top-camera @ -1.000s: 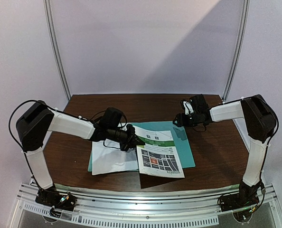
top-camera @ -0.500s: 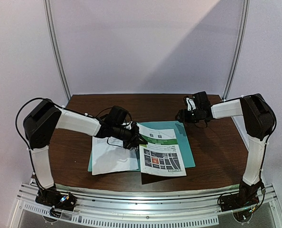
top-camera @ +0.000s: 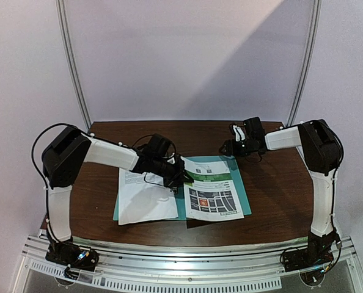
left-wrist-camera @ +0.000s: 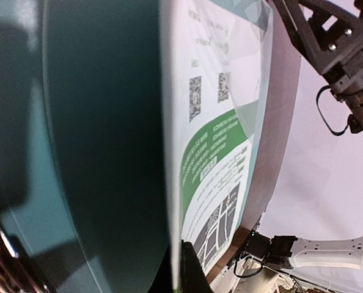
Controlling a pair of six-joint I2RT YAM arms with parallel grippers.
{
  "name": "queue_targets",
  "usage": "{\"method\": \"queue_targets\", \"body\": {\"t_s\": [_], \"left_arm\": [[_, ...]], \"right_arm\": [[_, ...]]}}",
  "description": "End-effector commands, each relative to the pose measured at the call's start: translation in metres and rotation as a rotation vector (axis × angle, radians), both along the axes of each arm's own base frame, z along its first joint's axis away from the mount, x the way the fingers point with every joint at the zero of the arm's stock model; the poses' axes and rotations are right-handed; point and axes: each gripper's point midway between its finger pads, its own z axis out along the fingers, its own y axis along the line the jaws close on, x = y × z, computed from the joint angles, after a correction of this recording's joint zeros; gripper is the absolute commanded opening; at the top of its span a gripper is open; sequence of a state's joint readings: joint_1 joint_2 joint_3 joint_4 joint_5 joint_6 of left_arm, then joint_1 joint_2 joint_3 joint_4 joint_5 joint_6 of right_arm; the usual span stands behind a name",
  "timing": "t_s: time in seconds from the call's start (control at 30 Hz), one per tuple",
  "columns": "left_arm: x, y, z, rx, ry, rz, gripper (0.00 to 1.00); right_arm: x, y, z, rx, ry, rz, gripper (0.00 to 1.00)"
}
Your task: Put the files into the folder
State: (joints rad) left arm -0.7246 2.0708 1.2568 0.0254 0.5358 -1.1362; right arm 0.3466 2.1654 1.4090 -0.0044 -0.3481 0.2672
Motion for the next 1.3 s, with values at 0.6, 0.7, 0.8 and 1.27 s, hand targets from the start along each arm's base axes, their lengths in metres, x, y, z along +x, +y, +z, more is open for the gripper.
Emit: {"method": "queue_targets", "body": {"t_s": [0.6,0.7,0.8,1.27], "left_arm": [[0.034,-0.007,-0.038,0.124,-0.020,-0.078,0.00],[0.040,-0.008,-0.039,0.153,-0.040,-0.086,0.00],[0.042,-0.010,-0.040,0.147,-0.043,-0.095,0.00],[0.044,-0.032,-0.033,0.037,-0.038,-0.077,0.00]], "right_arm": [[-0.025,0.010,-0.036,0.026,0.150,0.093,0.58],[-0.025,0.011,-0.037,0.031,0.154,0.097,0.57],[-0.025,0.012,-0.037,0.038,0.159,0.100,0.57],[-0.029,0.012,-0.042,0.036,0.183,0.098,0.54]]}}
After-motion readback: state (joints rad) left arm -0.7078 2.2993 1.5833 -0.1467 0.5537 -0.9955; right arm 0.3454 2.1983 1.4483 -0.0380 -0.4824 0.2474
